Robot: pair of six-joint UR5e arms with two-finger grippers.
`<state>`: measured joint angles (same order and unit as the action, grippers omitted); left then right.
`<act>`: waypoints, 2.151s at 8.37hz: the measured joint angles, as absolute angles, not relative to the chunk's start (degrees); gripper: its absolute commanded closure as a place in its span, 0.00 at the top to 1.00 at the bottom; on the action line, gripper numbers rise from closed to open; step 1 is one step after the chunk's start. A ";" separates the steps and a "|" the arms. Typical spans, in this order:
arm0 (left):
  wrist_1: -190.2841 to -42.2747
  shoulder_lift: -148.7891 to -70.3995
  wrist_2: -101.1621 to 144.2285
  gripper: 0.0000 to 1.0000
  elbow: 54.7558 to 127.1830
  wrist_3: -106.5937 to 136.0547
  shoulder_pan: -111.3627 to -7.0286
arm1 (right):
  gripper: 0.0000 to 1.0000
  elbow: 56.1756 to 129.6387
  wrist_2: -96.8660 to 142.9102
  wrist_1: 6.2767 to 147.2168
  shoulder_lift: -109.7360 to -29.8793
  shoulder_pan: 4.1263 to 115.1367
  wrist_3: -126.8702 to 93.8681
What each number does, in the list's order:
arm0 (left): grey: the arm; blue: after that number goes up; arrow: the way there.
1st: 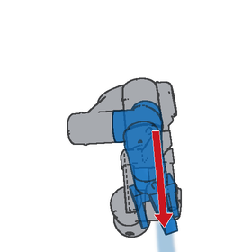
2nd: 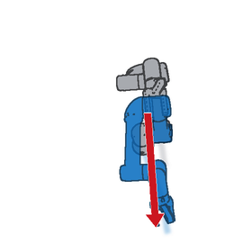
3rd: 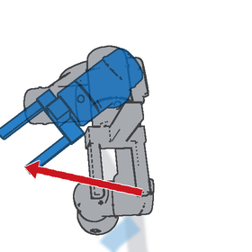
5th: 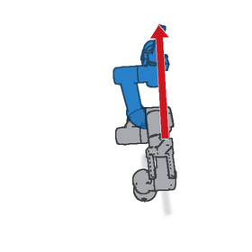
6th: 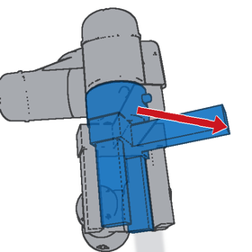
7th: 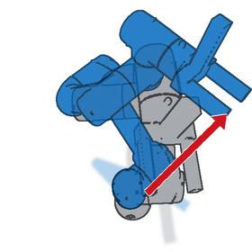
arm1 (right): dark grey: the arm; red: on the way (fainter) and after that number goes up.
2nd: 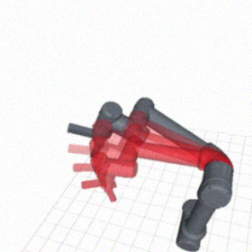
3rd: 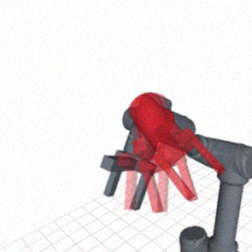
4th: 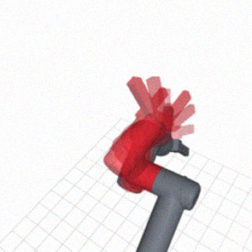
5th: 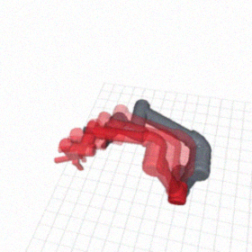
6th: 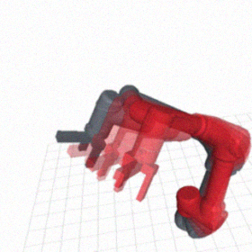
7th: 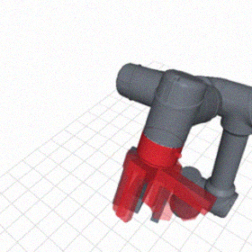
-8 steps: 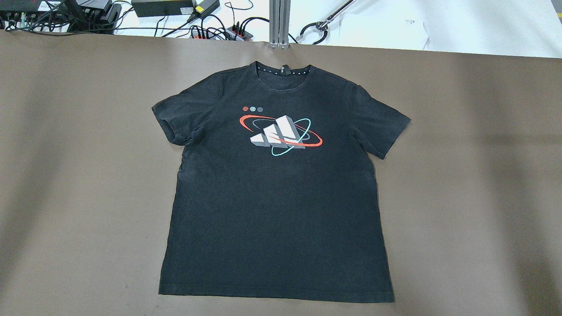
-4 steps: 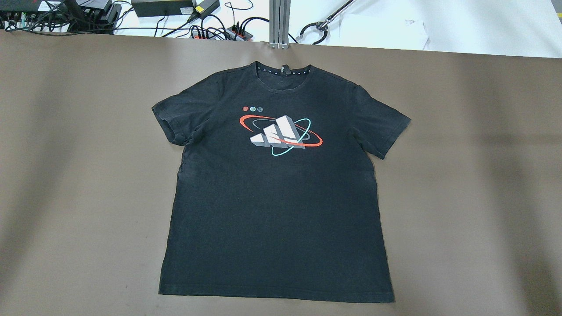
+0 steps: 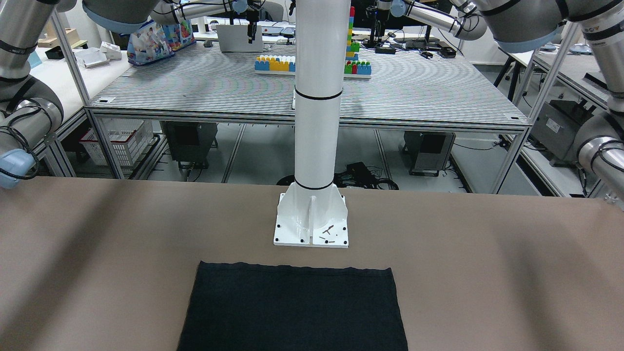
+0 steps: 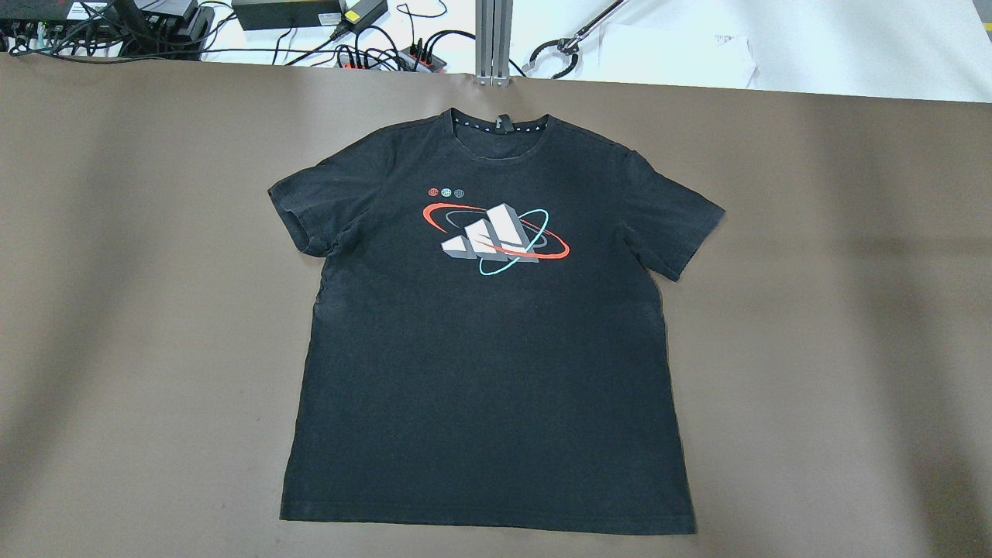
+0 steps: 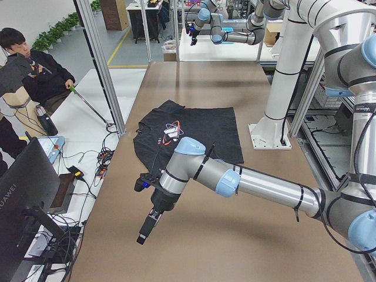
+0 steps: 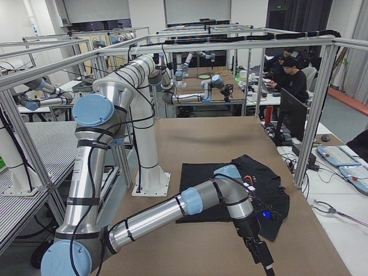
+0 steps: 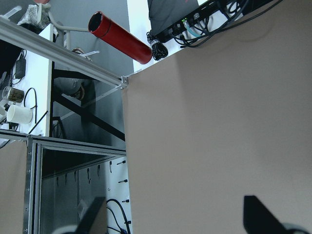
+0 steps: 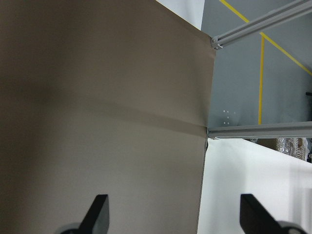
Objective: Fold clothes
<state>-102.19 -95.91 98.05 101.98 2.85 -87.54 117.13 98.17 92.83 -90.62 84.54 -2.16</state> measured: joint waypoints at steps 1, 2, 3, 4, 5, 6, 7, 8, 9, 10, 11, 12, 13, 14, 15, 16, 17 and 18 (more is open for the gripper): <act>-102.20 -96.63 98.24 1.00 101.89 2.94 -86.46 | 0.90 116.92 98.11 92.73 -90.50 84.32 -1.86; -102.12 -98.38 98.54 1.00 101.05 2.81 -84.57 | 0.89 115.76 98.06 92.69 -89.51 83.28 -1.42; -102.14 -101.12 98.73 1.00 99.18 2.73 -82.12 | 0.94 113.04 98.06 92.65 -86.92 82.07 -1.37; -102.13 -104.53 99.02 1.00 96.74 2.86 -80.13 | 0.95 109.87 98.08 92.49 -84.33 81.06 -1.39; -102.14 -108.29 100.30 1.00 93.44 3.02 -78.67 | 0.95 106.91 98.20 91.05 -82.15 79.98 -1.45; -102.19 -112.36 102.32 1.00 89.37 3.14 -77.71 | 0.95 103.75 98.43 87.81 -80.60 78.81 -1.73; -102.28 -116.22 104.99 1.00 85.13 3.34 -76.89 | 0.93 100.17 98.96 84.58 -78.74 77.44 -2.63; -103.14 -119.84 108.42 1.00 80.96 4.43 -75.84 | 0.93 96.15 100.18 82.59 -76.08 76.07 -4.68; -105.89 -122.66 111.65 1.00 76.97 6.77 -74.36 | 0.93 92.62 101.55 80.81 -73.53 74.41 -6.98; -109.55 -124.75 114.39 1.00 73.33 10.29 -72.40 | 0.93 89.61 102.68 78.29 -71.46 72.41 -9.94; -113.94 -126.05 116.12 1.00 69.93 14.26 -69.86 | 0.93 87.03 103.78 74.89 -70.16 70.21 -13.58; -118.18 -127.03 117.13 1.00 66.74 17.29 -67.76 | 0.93 85.11 105.04 71.60 -69.61 68.57 -16.74; -121.55 -127.83 118.42 1.00 63.77 19.22 -66.12 | 0.93 83.78 106.02 68.95 -69.39 67.38 -19.07; -124.28 -128.29 119.49 1.00 61.44 20.63 -64.71 | 0.93 82.93 106.68 66.98 -69.31 66.18 -20.95; -125.99 -128.60 120.21 1.00 59.81 21.78 -63.46 | 0.93 82.51 106.96 65.41 -69.29 64.96 -22.43; -126.98 -129.13 121.42 1.00 58.40 22.59 -62.51 | 0.94 82.31 107.03 63.98 -69.27 63.64 -24.06; -127.64 -129.54 123.18 1.00 57.31 23.18 -61.91 | 0.94 82.28 107.04 62.91 -69.26 62.72 -25.39; -128.28 -129.76 124.31 1.00 56.53 23.54 -61.22 | 0.94 82.27 107.00 62.27 -69.26 62.17 -26.16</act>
<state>-128.28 -129.76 124.31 56.53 23.54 -61.22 82.27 107.00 62.27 -69.26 62.17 -26.16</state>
